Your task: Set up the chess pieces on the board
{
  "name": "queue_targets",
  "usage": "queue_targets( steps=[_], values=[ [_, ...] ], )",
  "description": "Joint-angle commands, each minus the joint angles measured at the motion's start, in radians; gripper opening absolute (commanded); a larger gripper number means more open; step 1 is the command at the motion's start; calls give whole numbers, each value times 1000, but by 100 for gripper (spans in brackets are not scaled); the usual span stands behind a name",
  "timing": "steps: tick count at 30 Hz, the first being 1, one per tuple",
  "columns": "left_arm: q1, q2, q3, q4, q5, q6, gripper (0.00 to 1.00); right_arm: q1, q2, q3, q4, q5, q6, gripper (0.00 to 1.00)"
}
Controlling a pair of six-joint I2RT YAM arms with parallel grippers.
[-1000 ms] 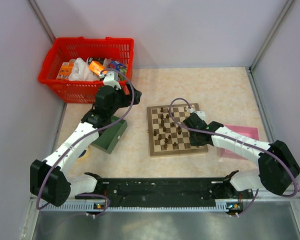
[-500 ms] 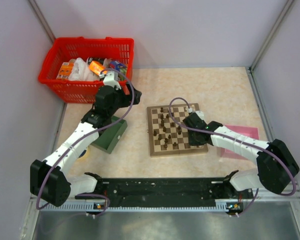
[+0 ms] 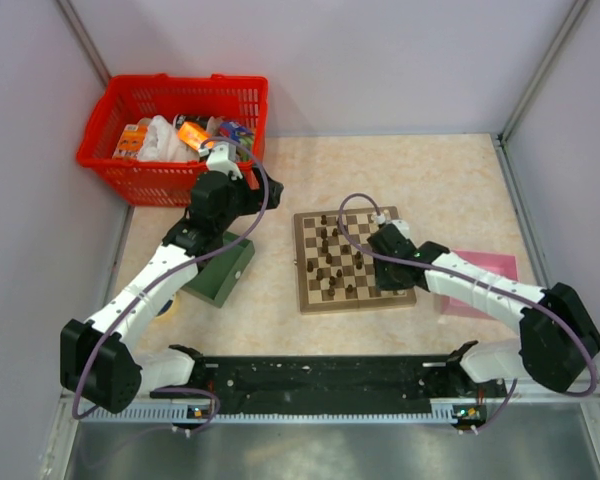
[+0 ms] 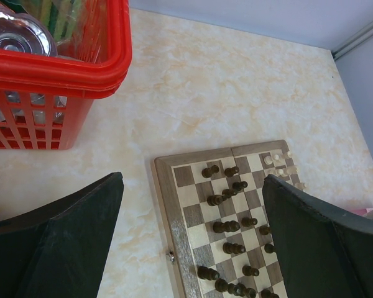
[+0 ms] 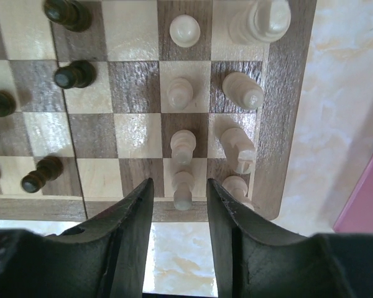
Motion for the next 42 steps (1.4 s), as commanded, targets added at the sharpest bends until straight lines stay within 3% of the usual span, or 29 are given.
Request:
queue_targets(
  steps=[1,9,11,17,22,24,25,26,28,33,35,42],
  values=[
    [5,-19,2,38,-10,6,99,-8,-82,89,-14,-3,-32,41],
    [6,-12,17,39,-28,9,99,-8,-122,139,-19,7,-49,48],
    [5,-3,31,35,-39,14,99,-8,-124,150,-3,15,-53,45],
    [5,50,138,-50,-22,46,99,-20,-93,190,32,11,-70,13],
    [5,76,221,-146,-14,40,99,-60,-64,253,32,-54,-81,12],
    [5,99,272,-220,-45,35,99,-89,-44,308,-12,-91,-53,20],
    [6,109,304,-252,-59,38,99,-101,-34,335,-43,-95,-41,35],
    [6,119,331,-281,-68,46,99,-108,-27,360,-61,-94,-33,40],
    [6,132,370,-342,-68,54,99,-114,-18,392,-71,-89,-32,41],
    [6,85,284,-286,-59,89,99,-115,-15,394,7,-7,-72,83],
    [5,76,296,-314,-45,83,99,-125,-4,425,7,-32,-81,92],
    [2,100,264,-286,36,51,98,-126,43,521,-5,-34,-142,99]
  ],
)
